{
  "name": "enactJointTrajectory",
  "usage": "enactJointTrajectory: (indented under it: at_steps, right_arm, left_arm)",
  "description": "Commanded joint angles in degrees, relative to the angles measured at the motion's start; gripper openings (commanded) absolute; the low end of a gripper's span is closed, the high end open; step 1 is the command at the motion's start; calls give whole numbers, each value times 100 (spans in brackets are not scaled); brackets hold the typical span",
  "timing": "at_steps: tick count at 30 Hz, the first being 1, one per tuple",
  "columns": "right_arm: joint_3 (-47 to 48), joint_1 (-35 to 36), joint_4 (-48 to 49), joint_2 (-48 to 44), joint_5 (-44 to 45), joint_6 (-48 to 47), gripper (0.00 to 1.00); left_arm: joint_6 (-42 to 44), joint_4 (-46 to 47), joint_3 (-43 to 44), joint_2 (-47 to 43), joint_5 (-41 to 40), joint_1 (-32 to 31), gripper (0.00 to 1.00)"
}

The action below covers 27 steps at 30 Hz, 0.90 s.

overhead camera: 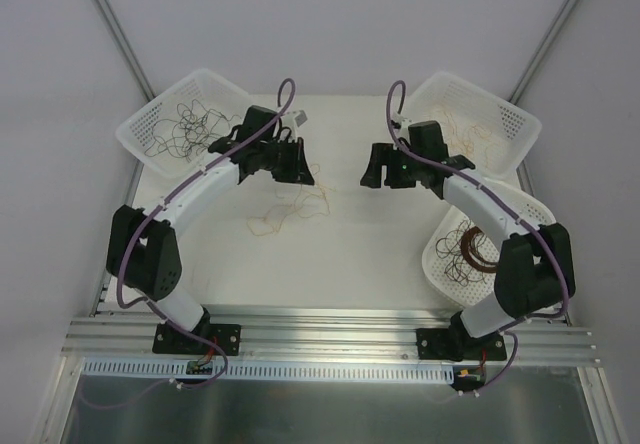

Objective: Untangle the cables

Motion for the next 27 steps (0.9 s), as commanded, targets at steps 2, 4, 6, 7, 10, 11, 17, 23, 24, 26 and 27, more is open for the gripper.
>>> enactJointTrajectory:
  at_steps: [2, 4, 6, 7, 10, 11, 17, 23, 24, 26, 27]
  right_arm:
    - [-206, -51, 261, -1029, 1135, -261, 77]
    - [-294, -51, 235, -1320, 1357, -411, 77]
    - [-365, -51, 147, -1504, 1472, -482, 78]
    - [-383, -51, 120, -1531, 1463, -517, 78]
    - [-470, -34, -11, -1611, 1271, -534, 78]
    - [-497, -34, -29, -1611, 1218, -526, 78]
    - [-532, 115, -170, -1409, 848, -579, 78]
    - [-445, 299, -170, -1076, 567, -552, 78]
    - [-418, 344, -161, -996, 515, -570, 77]
    - [-313, 484, -179, -786, 313, -596, 77]
    - [-260, 546, -196, -558, 260, -605, 76]
  left_arm:
    - [-110, 73, 482, 501, -28, -639, 6]
    - [-119, 73, 535, 704, -19, -894, 9]
    - [-101, 82, 527, 722, -98, -983, 23]
    - [-67, 73, 509, 679, -142, -1000, 31]
    - [170, 82, 264, 459, -397, -1001, 55]
    - [258, 73, 211, 310, -458, -1001, 65]
    - [672, 82, -439, -436, -1073, -983, 91]
    - [813, 73, -1125, -956, -1399, -878, 92]
    - [795, 73, -1187, -965, -1373, -825, 91]
    - [699, 73, -1327, -992, -1391, -772, 90]
    - [664, 73, -1363, -983, -1399, -746, 90]
